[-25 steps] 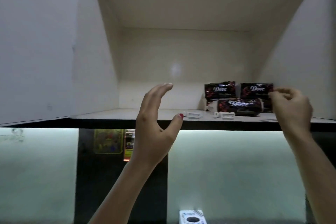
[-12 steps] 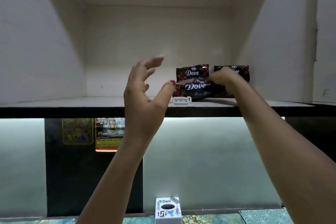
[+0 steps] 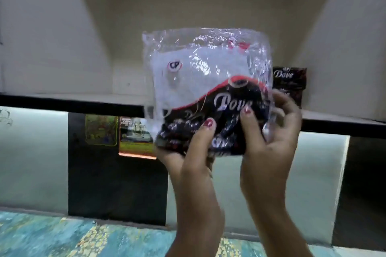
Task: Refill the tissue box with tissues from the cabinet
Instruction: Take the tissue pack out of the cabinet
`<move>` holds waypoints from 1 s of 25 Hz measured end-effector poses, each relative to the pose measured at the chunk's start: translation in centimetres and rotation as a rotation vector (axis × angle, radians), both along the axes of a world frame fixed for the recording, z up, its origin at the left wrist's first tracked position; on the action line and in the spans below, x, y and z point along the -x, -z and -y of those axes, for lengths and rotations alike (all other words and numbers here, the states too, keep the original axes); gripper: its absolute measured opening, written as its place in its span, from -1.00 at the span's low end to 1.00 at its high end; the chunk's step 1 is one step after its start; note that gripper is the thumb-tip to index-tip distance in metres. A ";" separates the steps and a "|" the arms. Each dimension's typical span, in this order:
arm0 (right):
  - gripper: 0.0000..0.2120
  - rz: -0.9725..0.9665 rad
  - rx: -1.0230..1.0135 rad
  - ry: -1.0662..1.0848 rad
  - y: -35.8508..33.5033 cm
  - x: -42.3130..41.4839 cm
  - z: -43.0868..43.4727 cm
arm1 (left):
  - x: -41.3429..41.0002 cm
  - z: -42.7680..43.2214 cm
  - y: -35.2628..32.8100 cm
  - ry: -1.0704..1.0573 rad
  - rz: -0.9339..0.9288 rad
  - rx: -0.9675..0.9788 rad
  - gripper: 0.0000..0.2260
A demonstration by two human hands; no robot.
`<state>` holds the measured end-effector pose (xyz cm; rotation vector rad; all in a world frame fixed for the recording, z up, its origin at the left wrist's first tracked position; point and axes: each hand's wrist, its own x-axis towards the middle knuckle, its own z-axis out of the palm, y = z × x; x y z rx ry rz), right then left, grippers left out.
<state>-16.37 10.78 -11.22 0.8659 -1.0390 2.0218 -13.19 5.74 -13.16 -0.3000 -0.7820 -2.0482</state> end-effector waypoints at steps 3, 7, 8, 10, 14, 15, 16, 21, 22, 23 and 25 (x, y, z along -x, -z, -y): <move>-0.63 0.069 -0.111 -0.094 7.5 -2.1 0.3 | 0.0 2.4 5.1 0.067 0.130 -0.109 -0.31; -0.72 0.313 -0.253 -0.106 16.6 -2.7 -1.4 | -0.5 6.6 12.8 0.073 0.316 -0.143 -0.28; -0.75 0.379 -0.254 -0.054 18.4 -2.8 -2.1 | -1.1 7.6 14.5 0.071 0.365 -0.124 -0.32; -0.78 0.454 -0.279 0.105 20.7 -2.6 -3.7 | -2.4 9.2 18.0 0.136 0.486 -0.090 -0.45; -0.78 0.495 -0.613 0.234 22.4 -1.7 -5.9 | -4.9 10.1 23.8 0.277 0.795 -0.052 -0.42; -0.75 0.543 -0.647 0.089 22.9 -1.3 -6.0 | -5.2 10.0 24.8 0.286 0.864 -0.042 -0.50; -0.67 0.610 -0.690 -0.049 23.5 -0.9 -6.0 | -5.5 9.9 25.7 0.277 0.918 -0.035 -0.57; -0.65 0.839 -0.832 -0.391 25.9 -1.0 -5.0 | -6.3 10.1 27.4 0.235 1.022 0.045 -0.49; -0.67 0.859 -0.854 -0.411 26.2 -1.0 -5.0 | -6.3 10.3 27.5 0.255 1.030 0.071 -0.40; -0.68 0.878 -0.892 -0.423 26.4 -0.8 -4.9 | -6.2 10.5 27.7 0.282 1.035 0.091 -0.33; -0.49 0.915 -1.019 -0.451 26.5 -0.6 -4.6 | -5.8 10.7 28.3 0.335 1.031 0.102 -0.29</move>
